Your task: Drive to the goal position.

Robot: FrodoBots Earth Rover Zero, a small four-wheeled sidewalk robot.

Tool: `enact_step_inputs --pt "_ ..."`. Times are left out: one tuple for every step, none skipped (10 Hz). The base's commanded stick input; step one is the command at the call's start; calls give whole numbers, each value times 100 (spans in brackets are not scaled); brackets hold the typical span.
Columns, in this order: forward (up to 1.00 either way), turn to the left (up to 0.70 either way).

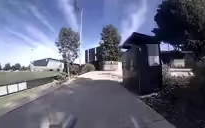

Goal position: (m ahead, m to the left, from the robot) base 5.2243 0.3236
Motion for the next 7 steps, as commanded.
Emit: enact_step_inputs --pt "100 0" --pt "100 0" --pt "100 0" --pt "100 0" --pt "100 0" --pt "100 0" --pt "100 0"
